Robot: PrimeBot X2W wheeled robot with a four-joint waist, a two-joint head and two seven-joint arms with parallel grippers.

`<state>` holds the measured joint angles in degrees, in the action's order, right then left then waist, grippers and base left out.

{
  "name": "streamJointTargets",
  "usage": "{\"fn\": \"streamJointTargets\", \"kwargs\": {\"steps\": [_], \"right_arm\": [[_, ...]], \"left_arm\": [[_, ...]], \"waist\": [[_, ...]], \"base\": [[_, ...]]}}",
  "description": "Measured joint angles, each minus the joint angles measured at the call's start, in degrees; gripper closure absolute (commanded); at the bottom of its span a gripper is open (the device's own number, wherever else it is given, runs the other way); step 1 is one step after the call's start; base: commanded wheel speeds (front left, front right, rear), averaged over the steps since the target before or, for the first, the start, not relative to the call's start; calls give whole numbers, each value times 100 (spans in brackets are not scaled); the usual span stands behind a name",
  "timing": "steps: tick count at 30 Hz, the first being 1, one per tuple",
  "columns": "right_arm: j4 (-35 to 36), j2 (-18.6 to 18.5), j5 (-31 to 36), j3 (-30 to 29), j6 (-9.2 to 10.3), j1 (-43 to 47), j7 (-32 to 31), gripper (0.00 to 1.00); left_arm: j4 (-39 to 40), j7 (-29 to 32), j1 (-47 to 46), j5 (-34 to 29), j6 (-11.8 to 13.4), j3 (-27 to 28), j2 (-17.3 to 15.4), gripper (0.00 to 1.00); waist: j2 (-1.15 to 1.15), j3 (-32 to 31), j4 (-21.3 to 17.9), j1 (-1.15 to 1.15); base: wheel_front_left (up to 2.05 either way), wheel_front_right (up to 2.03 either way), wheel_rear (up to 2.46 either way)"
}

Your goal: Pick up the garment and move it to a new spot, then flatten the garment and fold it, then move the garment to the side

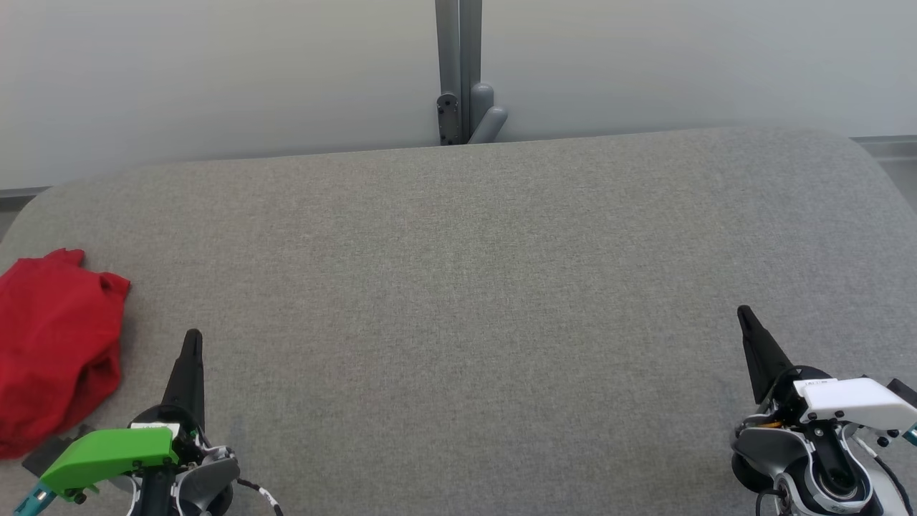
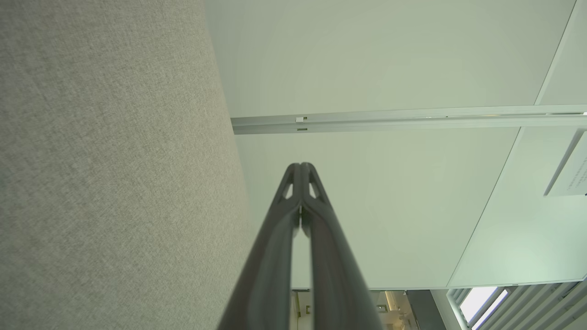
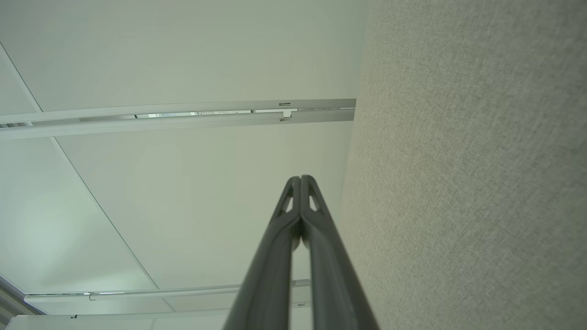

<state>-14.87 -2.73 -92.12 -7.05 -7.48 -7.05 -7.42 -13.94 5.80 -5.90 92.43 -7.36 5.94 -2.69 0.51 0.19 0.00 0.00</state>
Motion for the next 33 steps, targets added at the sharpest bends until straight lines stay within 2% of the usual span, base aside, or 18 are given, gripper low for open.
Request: {"fn": "streamJointTargets", "kwargs": {"steps": [17, 18, 27, 33], "right_arm": [[0, 0, 0, 0, 0, 0, -1, 100], [0, 0, 0, 0, 0, 0, -1, 0], [-232, 56, 64, 85, 2, 227, 69, 0], [-181, -40, 348, 283, 2, 227, 266, 0]], "left_arm": [[0, 0, 0, 0, 0, 0, 0, 100], [0, 0, 0, 0, 0, 0, 0, 0], [-285, -93, 229, -49, 11, -92, 37, 0], [-285, -245, 229, -479, 11, -141, 32, 0]], "waist": [[0, 0, 0, 0], [0, 0, 0, 0], [0, 4, -1, 0], [0, 10, 0, 0]], "base": [[0, 0, 0], [0, 0, 0], [0, 0, 0], [0, 0, 0]]}}
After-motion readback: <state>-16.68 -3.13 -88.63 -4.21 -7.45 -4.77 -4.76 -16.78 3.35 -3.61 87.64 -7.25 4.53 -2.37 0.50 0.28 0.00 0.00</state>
